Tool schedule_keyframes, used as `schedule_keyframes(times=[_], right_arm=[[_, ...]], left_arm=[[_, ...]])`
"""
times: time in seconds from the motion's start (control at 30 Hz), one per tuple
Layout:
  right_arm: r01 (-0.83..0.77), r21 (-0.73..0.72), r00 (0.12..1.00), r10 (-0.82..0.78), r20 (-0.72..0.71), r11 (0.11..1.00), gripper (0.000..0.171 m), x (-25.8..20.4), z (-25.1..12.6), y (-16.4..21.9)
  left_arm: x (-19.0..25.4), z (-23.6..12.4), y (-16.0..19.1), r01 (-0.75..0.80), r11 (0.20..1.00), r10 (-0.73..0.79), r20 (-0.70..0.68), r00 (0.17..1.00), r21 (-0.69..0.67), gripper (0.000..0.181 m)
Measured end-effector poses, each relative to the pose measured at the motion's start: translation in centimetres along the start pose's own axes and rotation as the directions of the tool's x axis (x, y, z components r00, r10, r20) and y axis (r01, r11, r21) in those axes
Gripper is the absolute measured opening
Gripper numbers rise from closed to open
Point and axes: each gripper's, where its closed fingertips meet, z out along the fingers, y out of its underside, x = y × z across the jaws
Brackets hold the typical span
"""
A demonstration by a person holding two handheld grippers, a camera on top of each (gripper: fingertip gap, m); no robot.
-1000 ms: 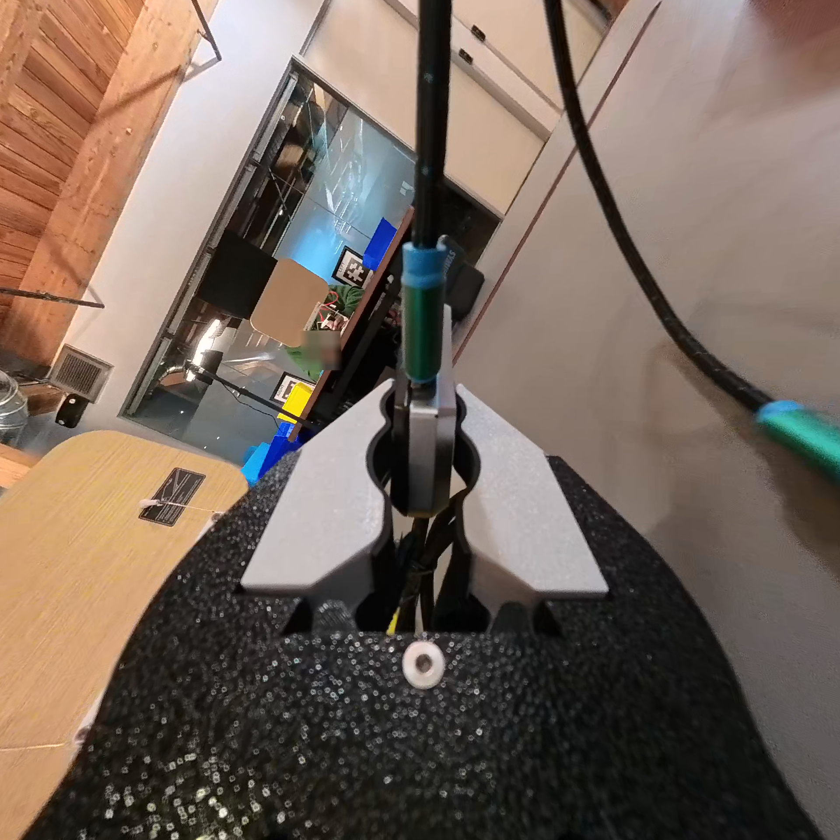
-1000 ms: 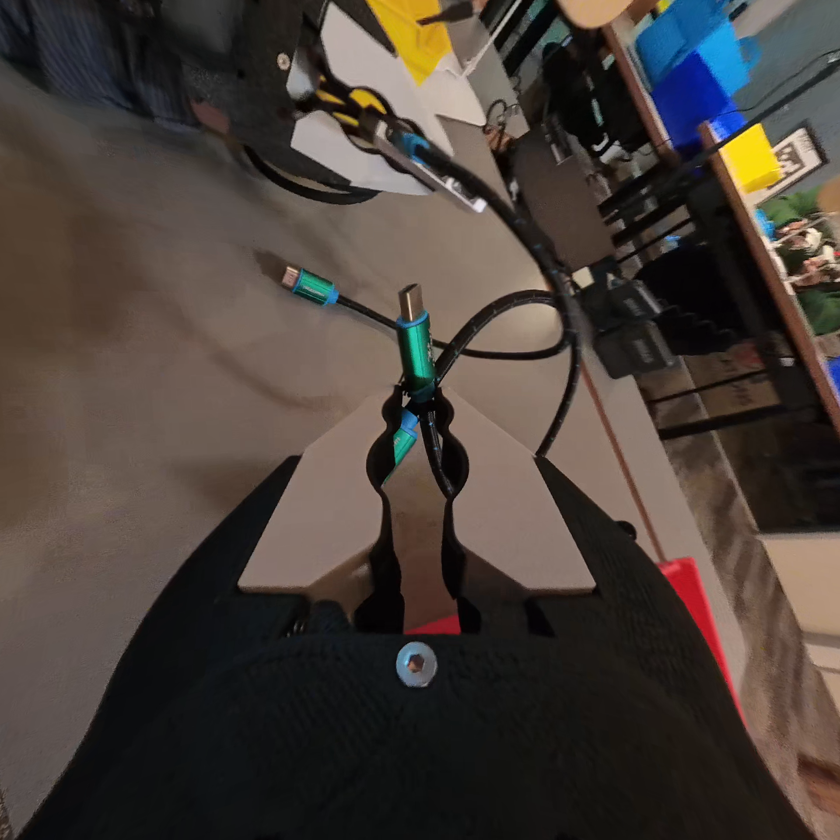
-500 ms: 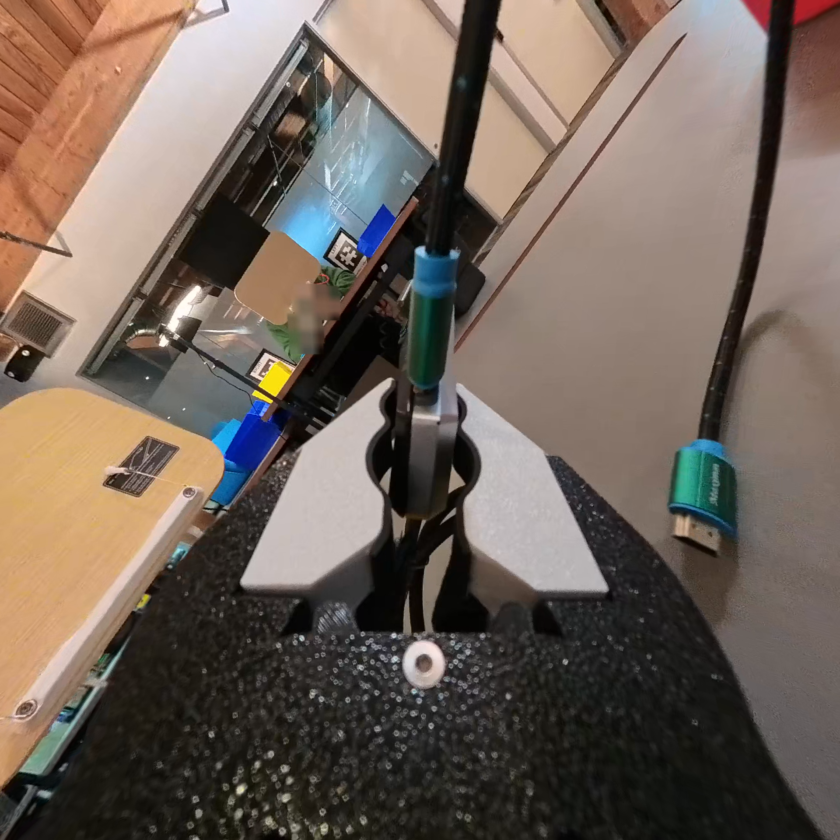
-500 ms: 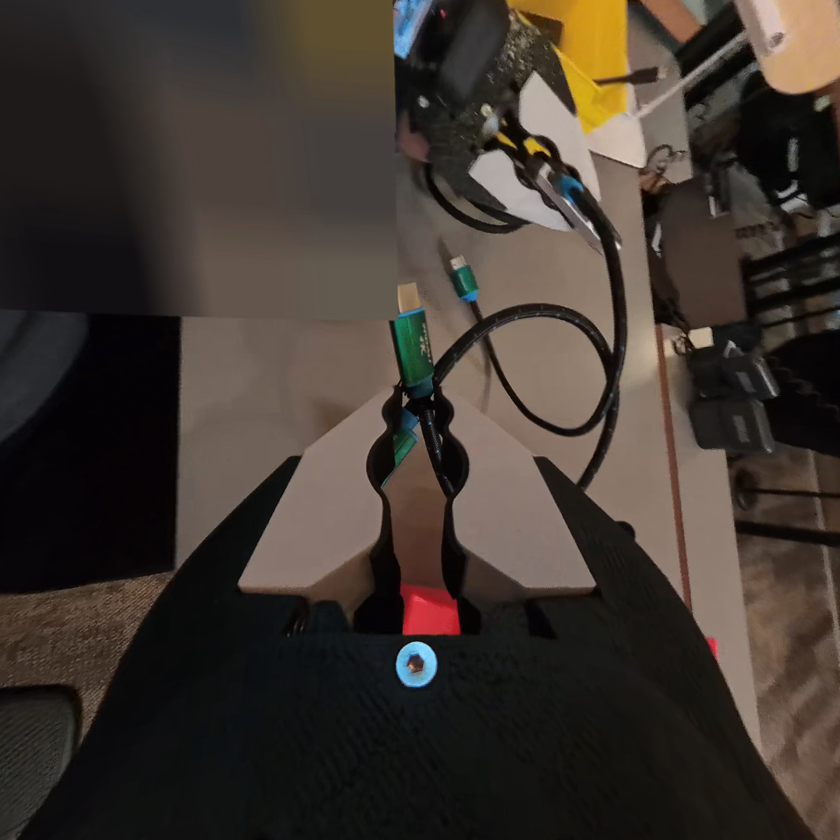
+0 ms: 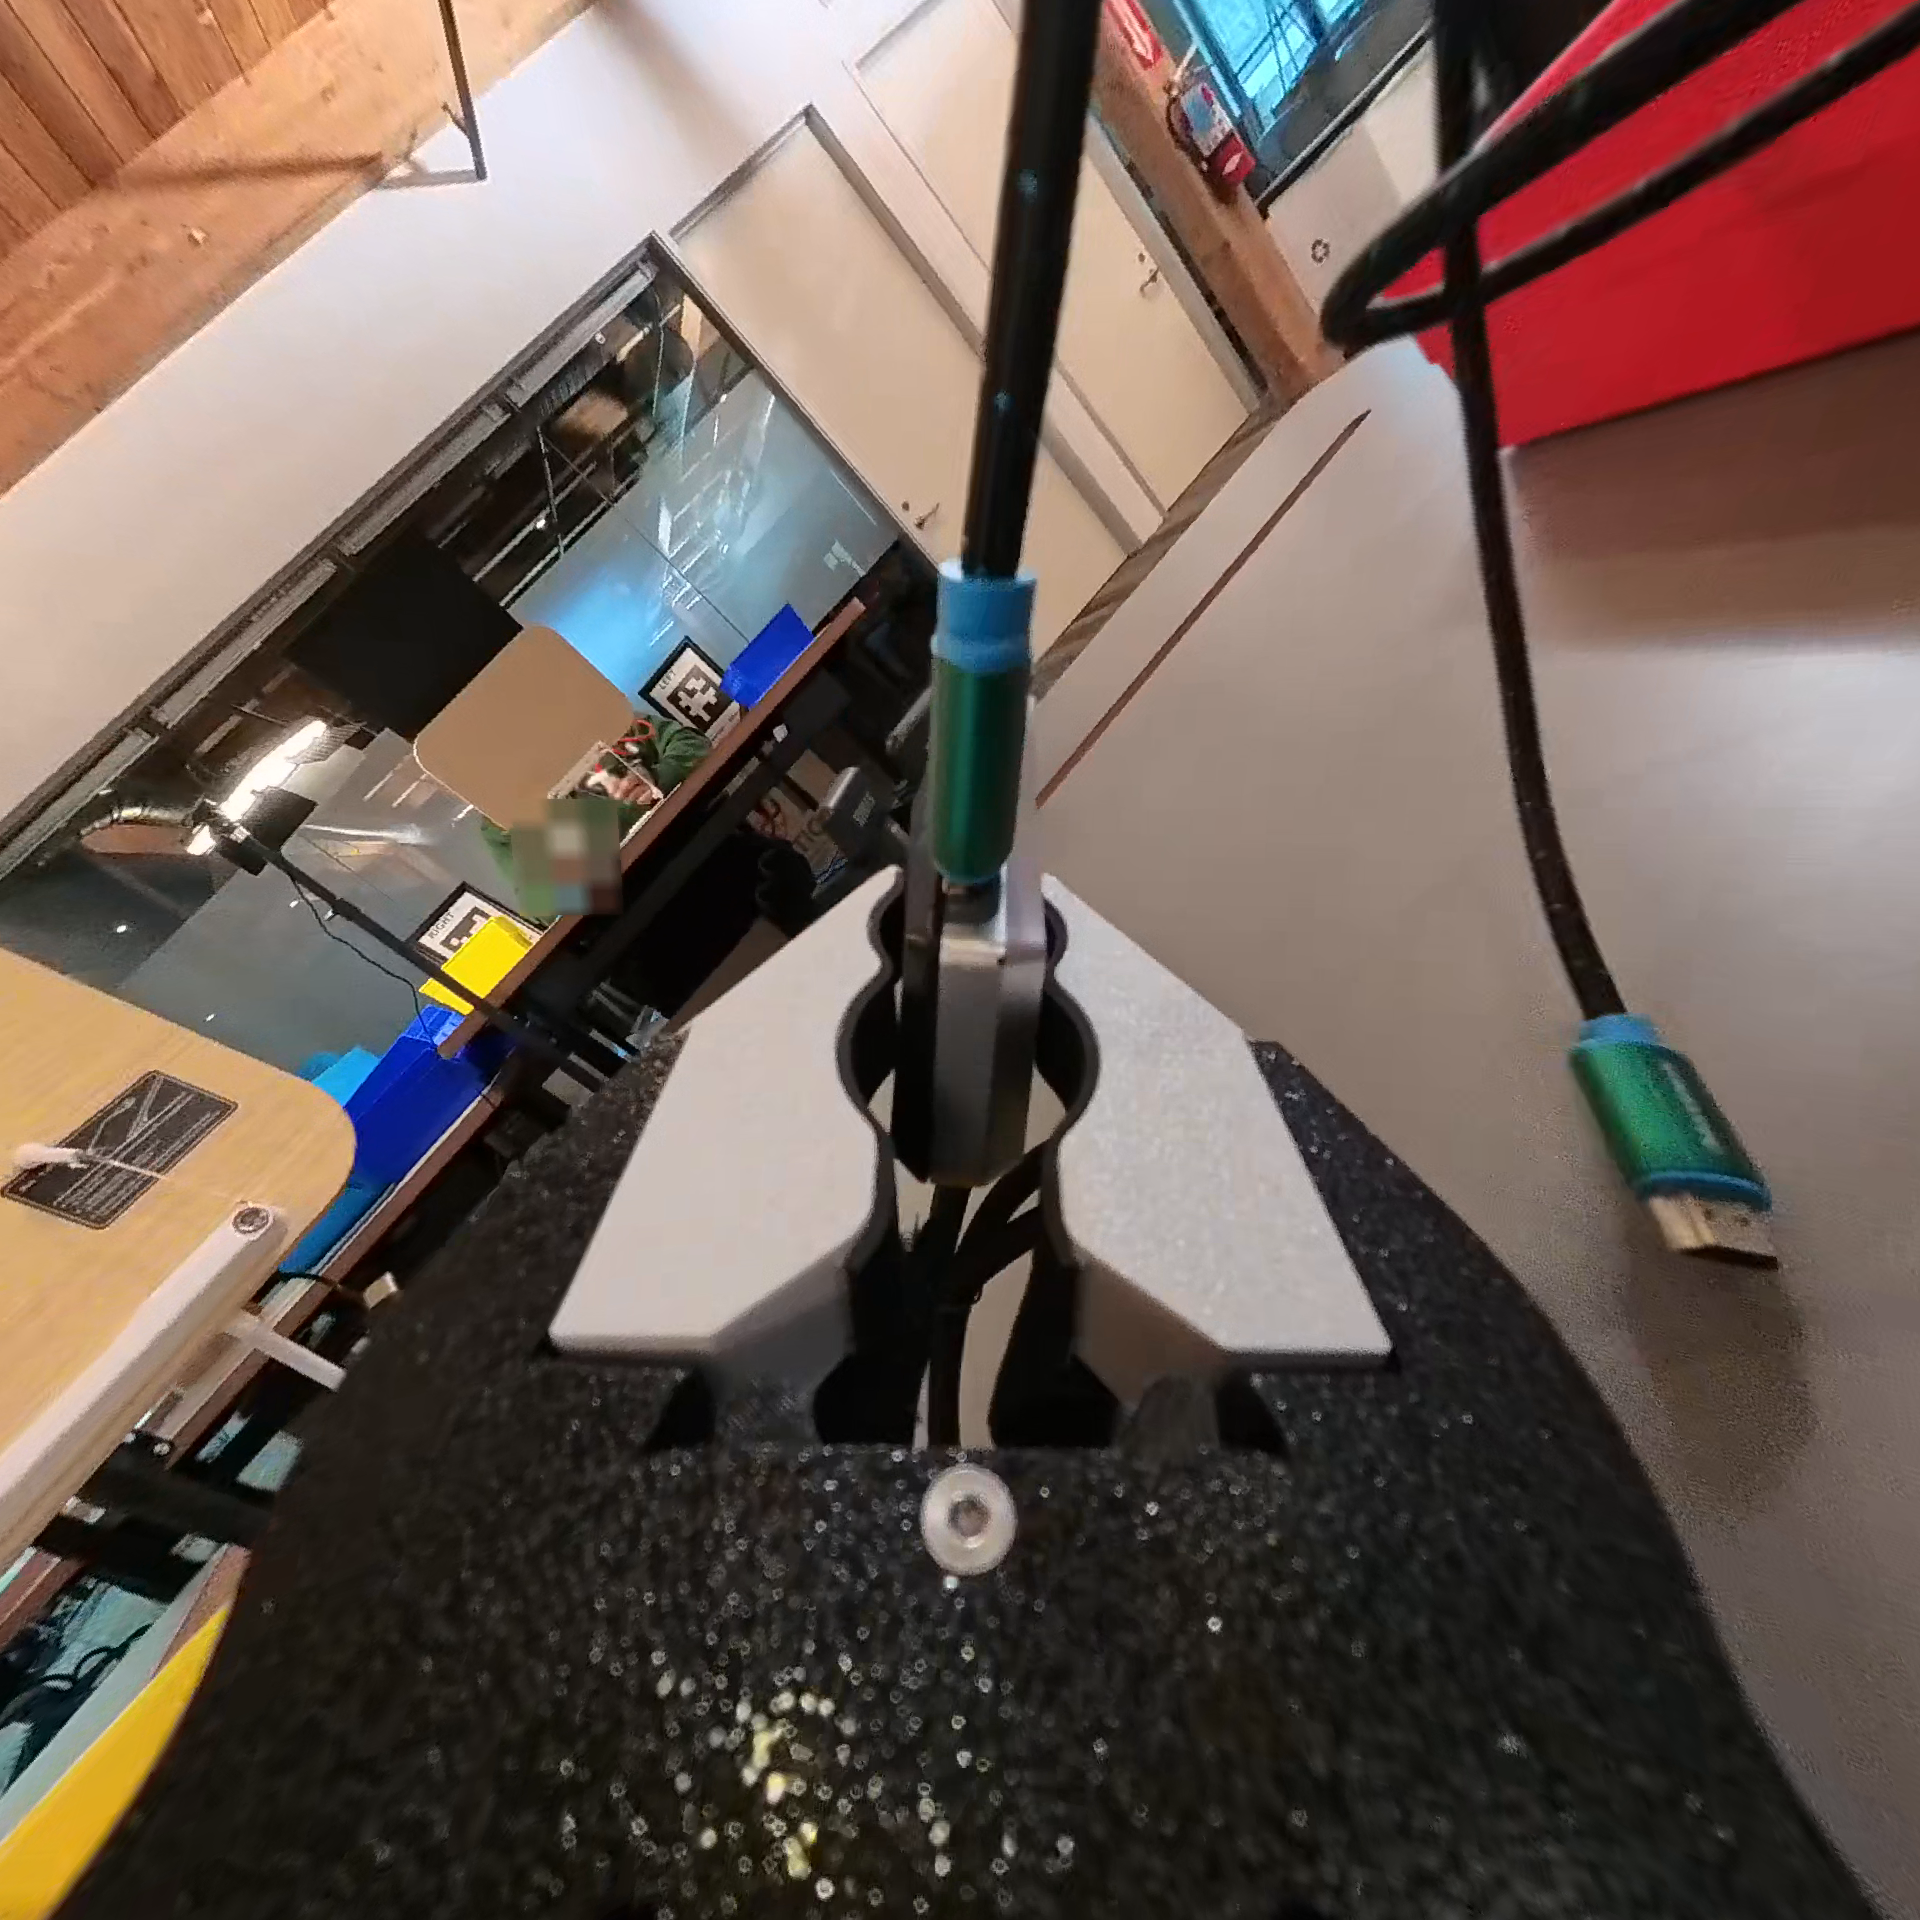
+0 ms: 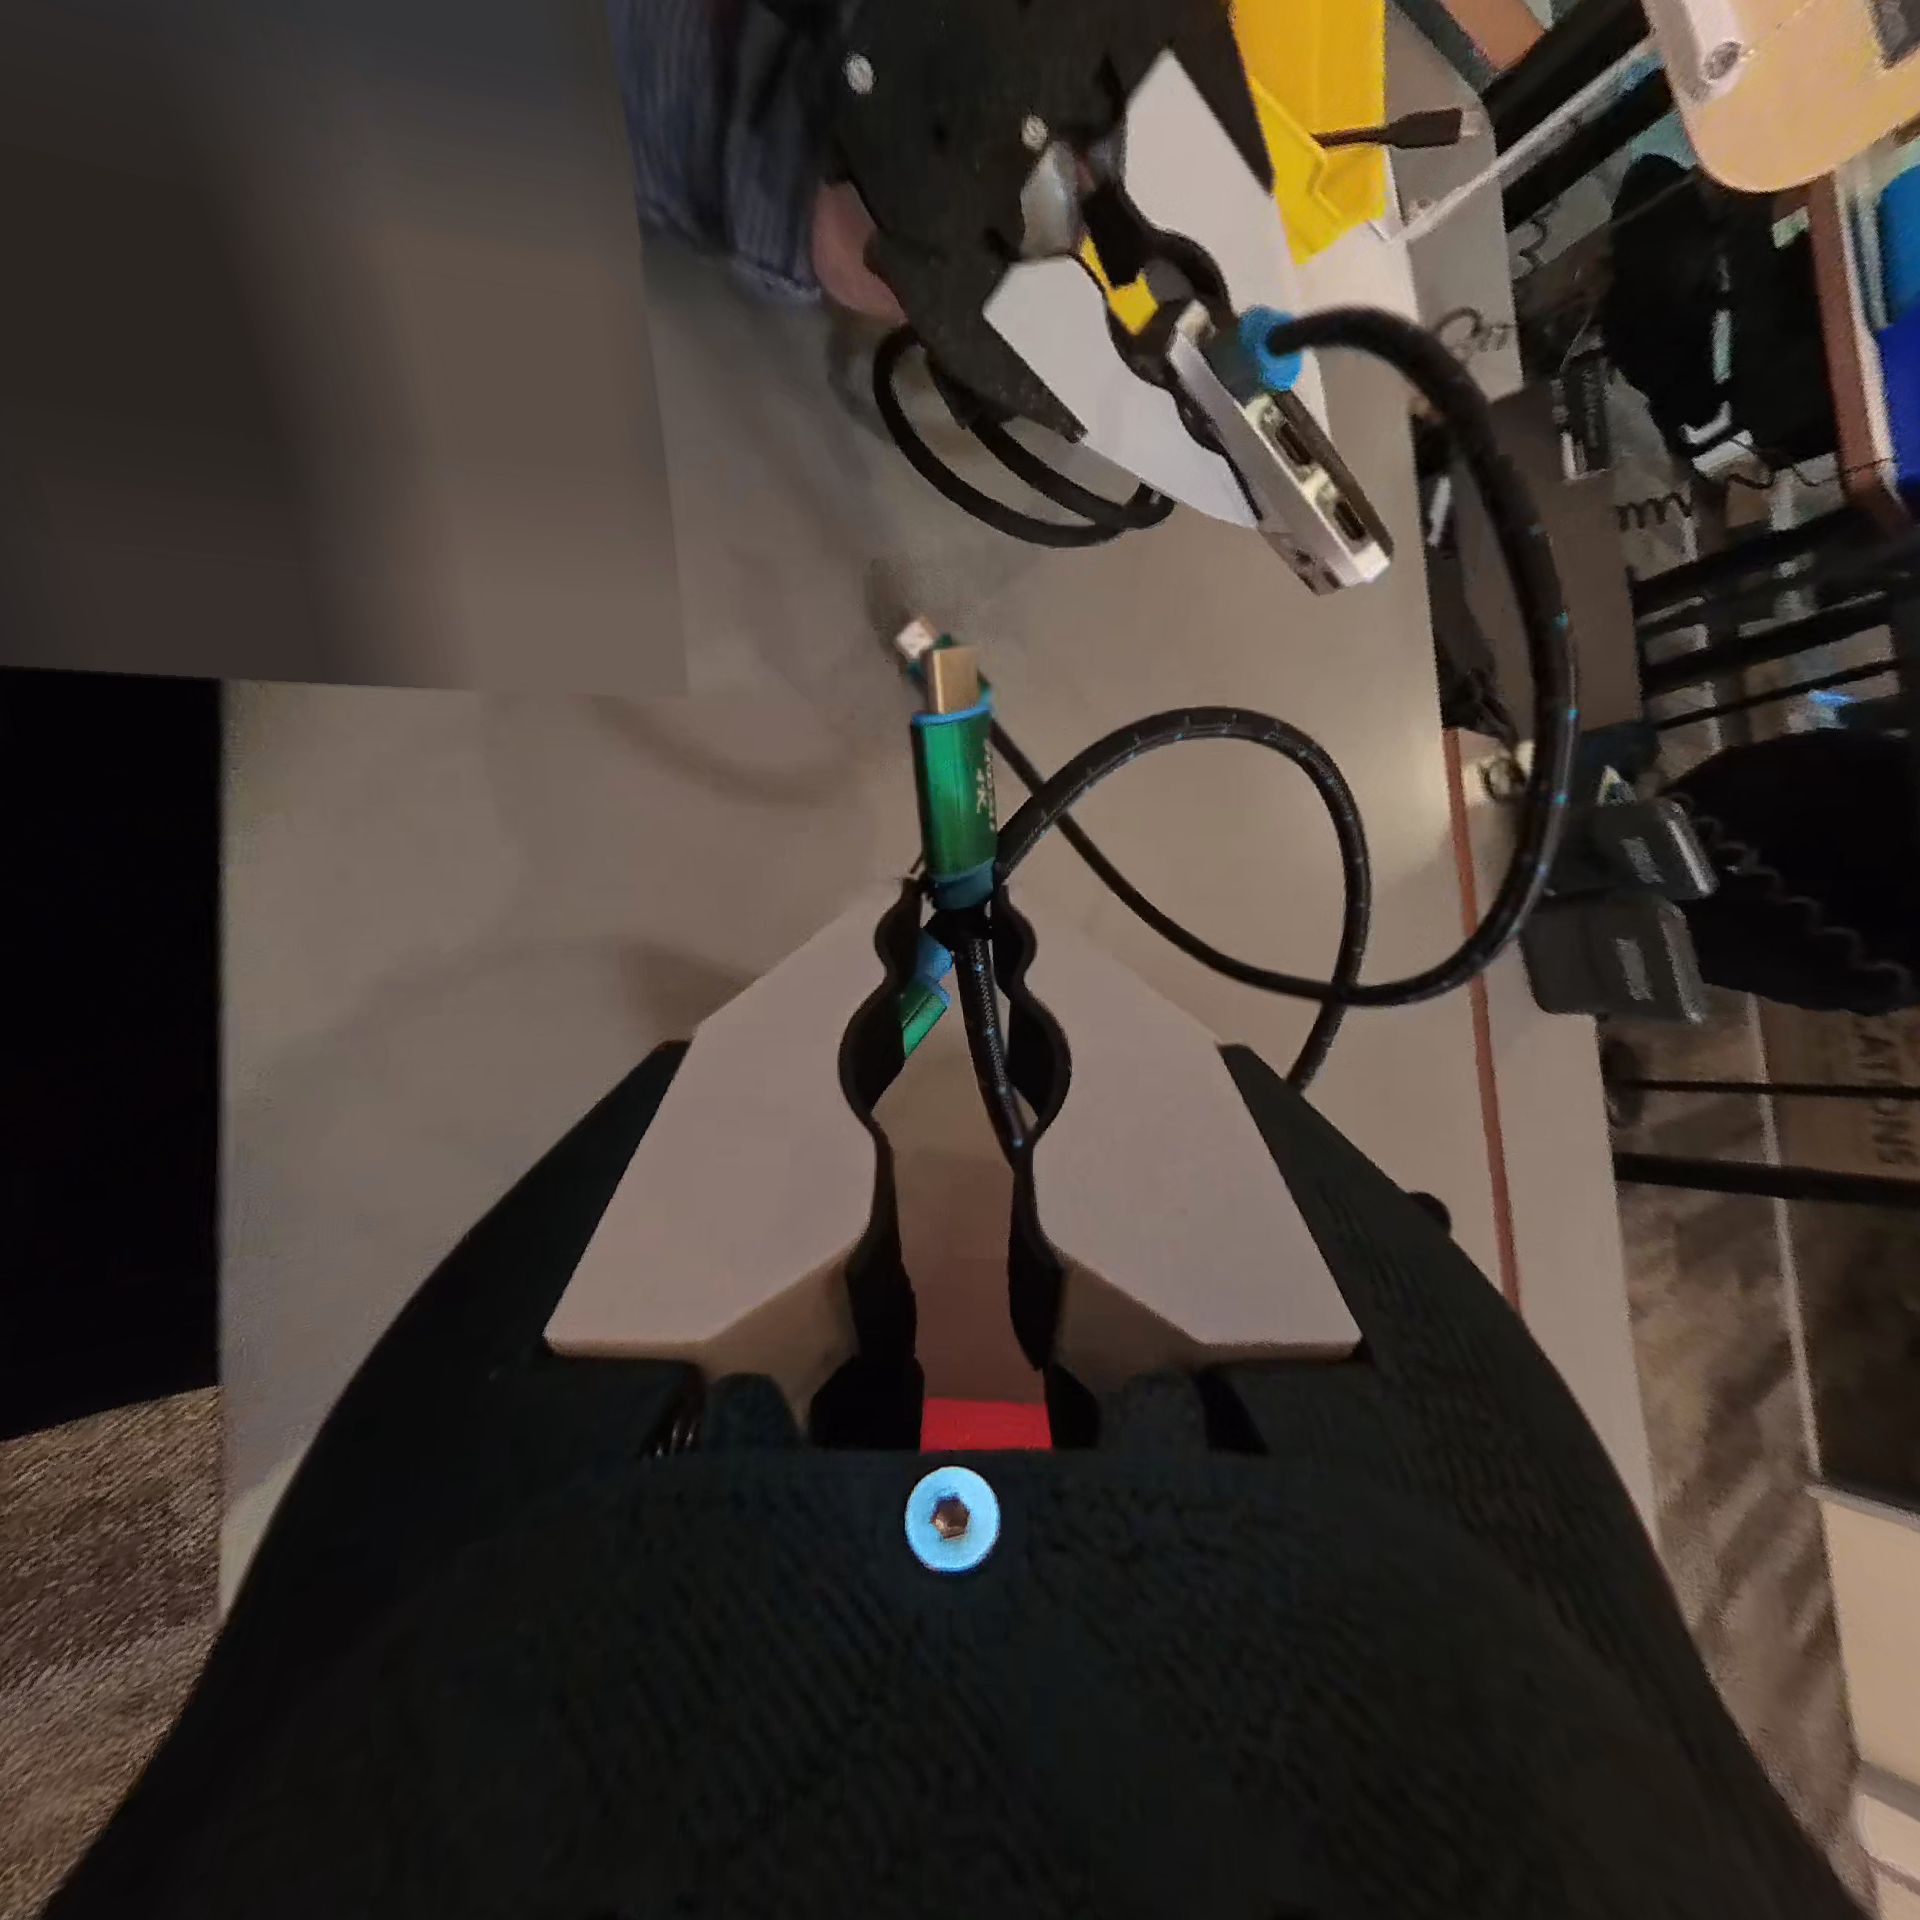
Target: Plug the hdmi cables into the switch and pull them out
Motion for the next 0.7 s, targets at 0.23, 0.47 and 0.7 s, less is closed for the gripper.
schedule_keyframes(times=[0.23,0.47,0.7], right_arm=[[-0.038,-0.068,0.979,0.023,-0.203,0.997,0.011,3.3,0.9,1.4],[-0.166,-0.108,0.926,0.117,-0.36,0.98,0.011,4.4,4.3,1.7],[-0.28,-0.239,0.896,0.164,-0.413,0.93,0.011,2.9,8.7,5.1]], left_arm=[[-0.8,-0.2,0.0,-0.03,1.0,0.03,0.032,0.999,0.003,0.018],[2.0,-0.1,-0.8,-0.317,0.949,0.317,0.029,0.948,-0.002,0.018],[2.6,0.0,-0.6,-0.501,0.865,0.501,0.047,0.864,-0.013,0.02]])
